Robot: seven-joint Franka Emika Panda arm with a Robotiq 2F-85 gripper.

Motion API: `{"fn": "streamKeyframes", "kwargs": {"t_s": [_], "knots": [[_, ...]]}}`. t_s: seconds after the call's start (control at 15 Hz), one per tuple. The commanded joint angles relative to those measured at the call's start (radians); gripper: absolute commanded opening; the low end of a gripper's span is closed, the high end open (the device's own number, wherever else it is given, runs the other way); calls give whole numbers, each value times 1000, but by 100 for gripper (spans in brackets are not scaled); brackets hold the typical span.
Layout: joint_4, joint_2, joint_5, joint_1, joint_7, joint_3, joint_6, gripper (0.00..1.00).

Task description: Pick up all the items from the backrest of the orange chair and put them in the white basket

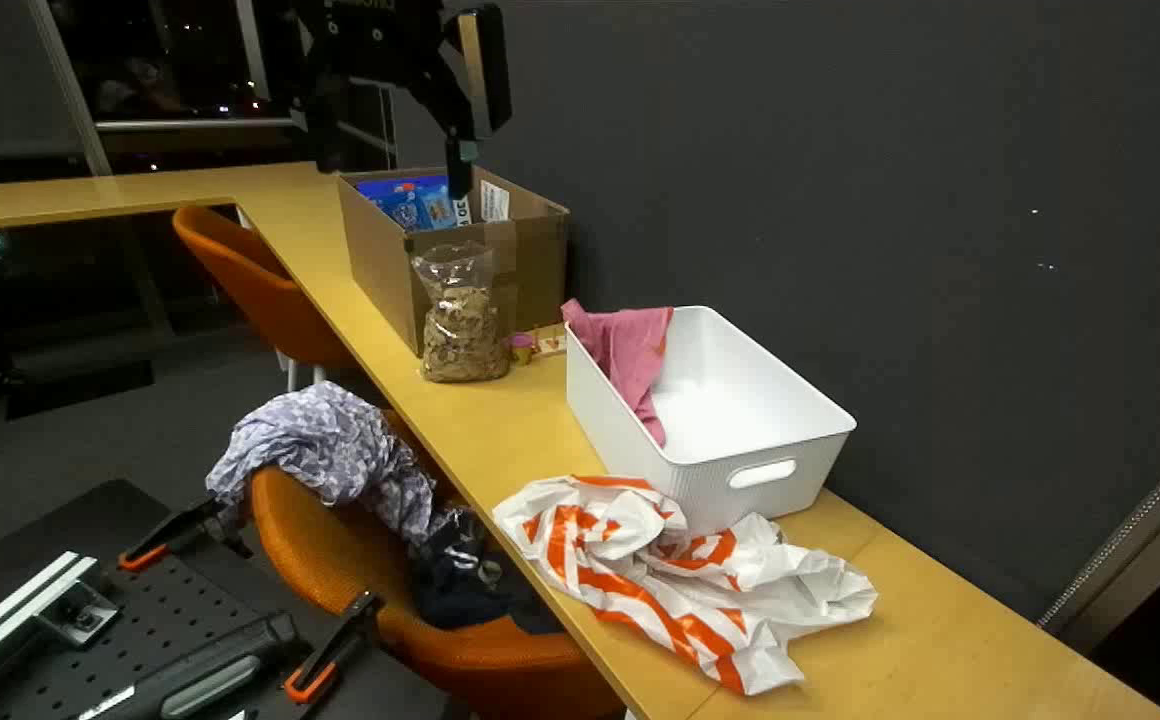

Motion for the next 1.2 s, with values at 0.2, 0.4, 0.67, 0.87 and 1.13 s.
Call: {"fn": "streamKeyframes", "kwargs": {"t_s": [0.2, 0.4, 0.67, 0.87, 1.13], "knots": [[5, 5, 13, -29, -11, 23, -1, 100], [5, 5, 13, -29, -11, 23, -1, 100], [-19, 73, 39, -9, -32, 11, 127, 100], [-50, 218, 200, 41, -105, -8, 308, 100], [-65, 435, 535, 66, -144, 56, 383, 100]]}}
